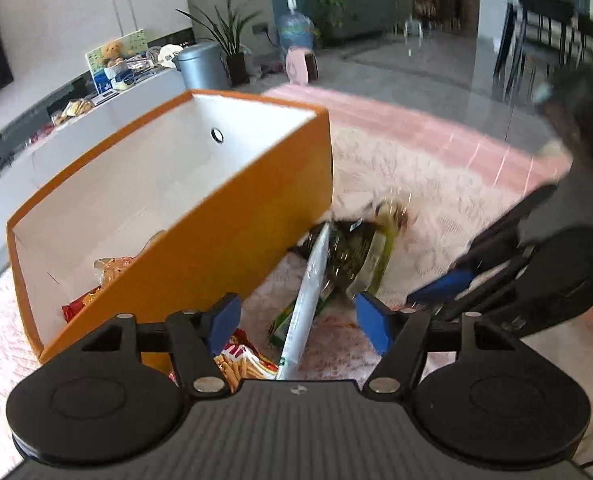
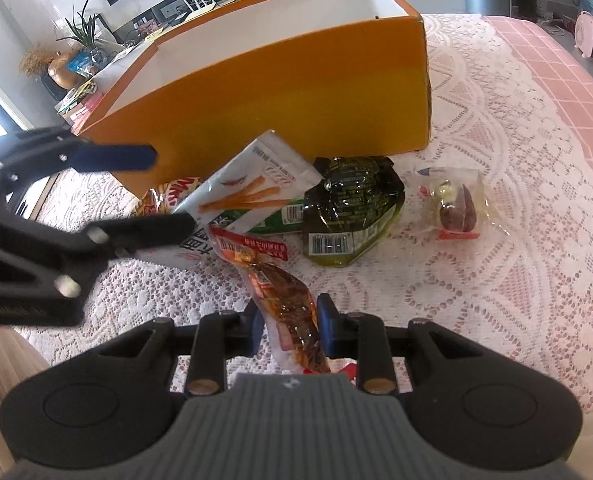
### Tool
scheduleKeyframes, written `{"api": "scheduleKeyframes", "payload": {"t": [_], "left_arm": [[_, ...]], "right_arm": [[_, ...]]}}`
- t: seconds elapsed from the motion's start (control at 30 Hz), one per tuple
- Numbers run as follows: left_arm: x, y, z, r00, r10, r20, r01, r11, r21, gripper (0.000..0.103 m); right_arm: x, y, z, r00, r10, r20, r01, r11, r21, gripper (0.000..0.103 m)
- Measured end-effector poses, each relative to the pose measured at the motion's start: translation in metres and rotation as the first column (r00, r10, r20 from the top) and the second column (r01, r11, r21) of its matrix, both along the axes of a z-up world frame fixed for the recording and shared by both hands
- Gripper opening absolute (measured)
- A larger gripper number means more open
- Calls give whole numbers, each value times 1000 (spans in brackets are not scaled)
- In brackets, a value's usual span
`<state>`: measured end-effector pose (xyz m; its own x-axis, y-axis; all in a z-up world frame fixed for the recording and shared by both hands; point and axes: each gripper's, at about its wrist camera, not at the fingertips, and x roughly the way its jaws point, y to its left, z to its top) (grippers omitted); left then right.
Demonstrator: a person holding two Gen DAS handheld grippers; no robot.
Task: Organize snacks
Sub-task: 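Lift both held packets and carry them over the orange box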
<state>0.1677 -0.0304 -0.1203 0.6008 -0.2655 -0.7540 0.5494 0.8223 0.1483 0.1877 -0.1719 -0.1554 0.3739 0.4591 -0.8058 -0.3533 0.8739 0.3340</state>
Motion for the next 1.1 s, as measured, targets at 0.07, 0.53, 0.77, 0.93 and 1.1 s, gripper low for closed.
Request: {"api": "scheduleKeyframes", "payload": {"t": [0.07,0.53,0.77,0.93,1.1], "left_arm": [[0,-8,-8,1000,-20,-17,21,999,43,73],[5,-25,-32,994,105,-11,-102,983,156,12],[-1,-20,-27,985,173,-17,-170,978,119,11],[-6,-16,-20,972,230,-47,-227,971,75,11],[-12,-2,-9,941,320,-112,-325,945,-29,10]], "right_arm": [[0,-1,0,1000,-3,-2,3,1000,5,25],[-2,10,-2,1000,15,21,-14,997,-78,29],[-3,18,-4,999,36,23,-33,991,-127,19],[-10,15,2,998,28,60,-21,993,-115,14],[-13,3,8,997,-15,75,19,998,-53,14]]}}
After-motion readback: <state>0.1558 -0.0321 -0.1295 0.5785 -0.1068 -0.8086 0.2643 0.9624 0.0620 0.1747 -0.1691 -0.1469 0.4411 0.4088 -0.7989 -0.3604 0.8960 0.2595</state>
